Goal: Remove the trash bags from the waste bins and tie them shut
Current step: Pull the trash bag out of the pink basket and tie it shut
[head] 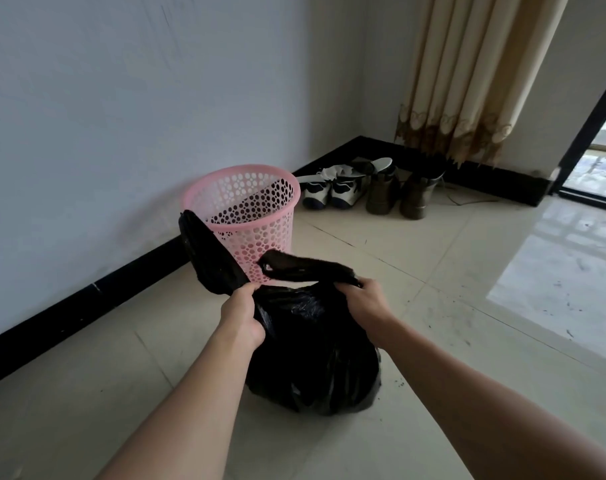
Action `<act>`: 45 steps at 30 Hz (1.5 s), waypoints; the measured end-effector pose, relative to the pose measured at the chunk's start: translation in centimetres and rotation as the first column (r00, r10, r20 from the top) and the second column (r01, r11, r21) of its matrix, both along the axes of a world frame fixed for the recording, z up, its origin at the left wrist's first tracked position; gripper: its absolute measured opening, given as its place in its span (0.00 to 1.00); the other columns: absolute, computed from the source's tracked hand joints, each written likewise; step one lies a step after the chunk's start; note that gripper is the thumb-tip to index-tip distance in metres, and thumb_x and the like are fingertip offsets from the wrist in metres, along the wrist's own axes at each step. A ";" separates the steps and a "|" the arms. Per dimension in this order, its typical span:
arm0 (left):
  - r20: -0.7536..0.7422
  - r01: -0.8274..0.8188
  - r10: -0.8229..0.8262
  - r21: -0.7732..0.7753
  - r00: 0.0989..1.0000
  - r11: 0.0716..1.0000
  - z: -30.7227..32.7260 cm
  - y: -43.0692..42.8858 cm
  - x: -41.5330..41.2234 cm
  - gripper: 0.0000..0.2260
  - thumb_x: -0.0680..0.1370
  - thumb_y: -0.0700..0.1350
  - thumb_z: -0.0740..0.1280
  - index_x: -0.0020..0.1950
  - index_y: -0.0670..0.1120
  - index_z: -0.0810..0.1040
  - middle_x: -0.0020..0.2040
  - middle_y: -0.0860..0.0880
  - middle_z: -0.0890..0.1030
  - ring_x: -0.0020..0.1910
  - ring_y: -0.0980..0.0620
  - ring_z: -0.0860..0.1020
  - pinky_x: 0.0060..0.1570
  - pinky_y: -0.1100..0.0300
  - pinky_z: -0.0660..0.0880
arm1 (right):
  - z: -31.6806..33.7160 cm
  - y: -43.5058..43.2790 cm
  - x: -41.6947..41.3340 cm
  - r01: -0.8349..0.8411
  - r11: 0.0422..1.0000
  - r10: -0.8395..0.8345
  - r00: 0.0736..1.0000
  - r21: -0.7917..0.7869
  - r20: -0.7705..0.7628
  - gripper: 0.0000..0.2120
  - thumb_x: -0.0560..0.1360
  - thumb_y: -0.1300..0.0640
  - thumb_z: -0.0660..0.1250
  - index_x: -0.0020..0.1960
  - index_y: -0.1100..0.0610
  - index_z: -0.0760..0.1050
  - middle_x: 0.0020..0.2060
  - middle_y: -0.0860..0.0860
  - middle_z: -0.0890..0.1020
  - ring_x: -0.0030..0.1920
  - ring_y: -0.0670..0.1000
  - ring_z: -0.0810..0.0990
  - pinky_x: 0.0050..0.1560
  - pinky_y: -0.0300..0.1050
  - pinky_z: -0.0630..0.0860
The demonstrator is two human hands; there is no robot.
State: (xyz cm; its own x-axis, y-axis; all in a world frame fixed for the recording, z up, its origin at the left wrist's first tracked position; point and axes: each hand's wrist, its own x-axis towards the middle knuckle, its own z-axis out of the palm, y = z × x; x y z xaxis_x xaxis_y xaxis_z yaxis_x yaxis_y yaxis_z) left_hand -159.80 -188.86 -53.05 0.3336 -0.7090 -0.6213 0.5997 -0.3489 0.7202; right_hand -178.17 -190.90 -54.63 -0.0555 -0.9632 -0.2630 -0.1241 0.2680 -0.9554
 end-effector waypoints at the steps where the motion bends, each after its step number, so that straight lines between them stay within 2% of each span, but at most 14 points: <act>1: 0.016 0.013 -0.014 0.014 1.000 1.000 0.1 0.1 0.1 0.13 0.76 0.40 0.64 0.59 0.40 0.77 0.51 0.40 0.82 0.45 0.41 0.81 0.49 0.47 0.79 | 0.5 0.0 0.1 0.028 1.000 -0.028 0.999 0.000 0.027 0.08 0.78 0.58 0.65 0.43 0.58 0.80 0.36 0.55 0.82 0.35 0.53 0.81 0.36 0.46 0.78; 5: 0.035 0.222 -0.228 0.126 0.973 0.967 -0.1 0.7 0.0 0.07 0.75 0.41 0.67 0.51 0.41 0.80 0.43 0.42 0.82 0.38 0.42 0.81 0.35 0.52 0.80 | 2.2 -0.5 0.8 0.112 0.993 -0.115 0.969 0.027 0.217 0.11 0.80 0.56 0.62 0.48 0.61 0.81 0.37 0.56 0.83 0.39 0.55 0.82 0.41 0.48 0.77; 8: 0.034 0.316 -0.328 0.196 0.944 0.928 -0.4 1.1 -0.2 0.04 0.75 0.40 0.68 0.47 0.40 0.79 0.34 0.42 0.81 0.30 0.44 0.80 0.25 0.56 0.78 | 2.8 -1.1 1.2 0.141 0.966 -0.220 0.888 0.215 0.404 0.12 0.78 0.54 0.63 0.51 0.61 0.81 0.41 0.58 0.86 0.42 0.58 0.85 0.51 0.54 0.81; 13: -0.009 0.172 -0.173 0.186 0.985 0.967 0.0 1.0 0.0 0.08 0.78 0.37 0.61 0.52 0.44 0.78 0.45 0.41 0.82 0.39 0.42 0.80 0.34 0.50 0.78 | 2.9 -1.4 1.1 0.127 0.924 -0.314 0.791 0.360 0.526 0.19 0.74 0.54 0.61 0.58 0.64 0.79 0.48 0.61 0.85 0.48 0.61 0.85 0.54 0.60 0.80; 18: -0.065 0.141 -0.133 0.133 0.989 0.981 0.5 1.3 -0.2 0.14 0.79 0.35 0.56 0.60 0.48 0.72 0.37 0.44 0.83 0.39 0.42 0.80 0.33 0.49 0.75 | 3.1 -0.9 0.5 0.046 0.917 -0.315 0.690 0.396 0.651 0.20 0.81 0.54 0.53 0.59 0.64 0.80 0.50 0.57 0.86 0.49 0.57 0.84 0.53 0.51 0.79; 21: -0.054 0.180 -0.173 0.188 0.984 0.966 1.0 2.1 -0.4 0.06 0.79 0.37 0.60 0.53 0.40 0.74 0.39 0.42 0.80 0.35 0.44 0.78 0.30 0.52 0.75 | 3.4 -0.8 0.5 -0.008 0.922 -0.295 0.635 0.388 0.714 0.22 0.82 0.52 0.50 0.58 0.64 0.78 0.46 0.56 0.86 0.53 0.56 0.83 0.61 0.53 0.75; 25: -0.115 0.141 -0.128 0.113 0.985 0.984 0.5 1.6 0.2 0.09 0.79 0.42 0.62 0.47 0.40 0.80 0.48 0.42 0.83 0.41 0.42 0.81 0.35 0.50 0.77 | 3.2 -1.2 1.6 0.069 0.889 -0.359 0.721 0.453 0.593 0.12 0.82 0.54 0.52 0.54 0.59 0.71 0.23 0.51 0.70 0.31 0.55 0.78 0.49 0.51 0.75; 28: -0.066 0.055 -0.054 0.013 0.996 0.998 0.2 0.8 -0.1 0.06 0.78 0.43 0.64 0.43 0.42 0.75 0.31 0.46 0.75 0.35 0.45 0.78 0.38 0.53 0.77 | 2.1 -1.3 1.6 0.193 0.845 -0.417 0.821 0.499 0.389 0.09 0.81 0.57 0.53 0.56 0.59 0.69 0.25 0.53 0.70 0.26 0.54 0.71 0.39 0.48 0.74; 30: 0.167 0.071 -0.067 -0.019 0.984 0.997 -0.2 0.5 -0.8 0.11 0.79 0.46 0.64 0.39 0.42 0.72 0.23 0.49 0.68 0.29 0.47 0.72 0.39 0.55 0.72 | 1.7 -1.2 1.3 0.205 0.817 -0.433 0.835 0.540 0.339 0.12 0.82 0.53 0.53 0.57 0.59 0.69 0.22 0.54 0.70 0.27 0.54 0.69 0.39 0.47 0.73; 32: 0.516 0.138 -0.100 -0.037 0.851 0.990 -0.8 0.4 -1.6 0.14 0.79 0.50 0.63 0.37 0.43 0.71 0.25 0.46 0.72 0.29 0.44 0.72 0.38 0.54 0.70 | 1.2 -1.2 0.8 0.184 0.792 -0.431 0.843 0.583 0.320 0.16 0.81 0.47 0.54 0.57 0.59 0.70 0.15 0.54 0.68 0.26 0.53 0.67 0.35 0.45 0.70; 34: 0.797 0.263 -0.134 -0.033 0.590 0.964 -1.2 0.6 -2.1 0.14 0.79 0.52 0.61 0.40 0.43 0.73 0.33 0.41 0.78 0.36 0.38 0.78 0.38 0.51 0.74 | 0.4 -1.5 0.4 0.182 0.767 -0.421 0.867 0.616 0.268 0.14 0.81 0.49 0.55 0.54 0.59 0.69 0.13 0.54 0.67 0.25 0.52 0.66 0.30 0.43 0.67; 36: 0.938 0.400 -0.162 0.028 0.306 0.916 -1.0 1.1 -2.5 0.15 0.80 0.53 0.59 0.48 0.43 0.76 0.34 0.44 0.78 0.40 0.38 0.80 0.37 0.52 0.73 | -0.3 -1.6 0.1 0.174 0.770 -0.368 0.907 0.614 0.205 0.11 0.81 0.54 0.53 0.55 0.60 0.69 0.14 0.54 0.69 0.25 0.53 0.66 0.29 0.43 0.67; 40: 0.981 0.539 -0.165 0.193 -0.101 0.820 -1.4 1.5 -2.8 0.15 0.81 0.53 0.57 0.61 0.46 0.74 0.36 0.45 0.79 0.39 0.42 0.80 0.37 0.53 0.74 | -1.8 -1.9 0.0 0.083 0.823 -0.227 0.955 0.562 0.191 0.11 0.83 0.56 0.53 0.55 0.62 0.68 0.21 0.55 0.71 0.27 0.55 0.69 0.31 0.45 0.70; 45: 0.859 0.511 -0.337 0.502 -0.385 0.697 -2.1 1.7 -2.6 0.12 0.80 0.46 0.59 0.62 0.45 0.70 0.47 0.42 0.81 0.46 0.40 0.80 0.41 0.52 0.73 | -1.7 -1.1 -0.4 -0.241 0.874 0.122 0.949 0.422 0.290 0.08 0.76 0.64 0.61 0.53 0.65 0.74 0.32 0.55 0.74 0.32 0.54 0.75 0.39 0.49 0.78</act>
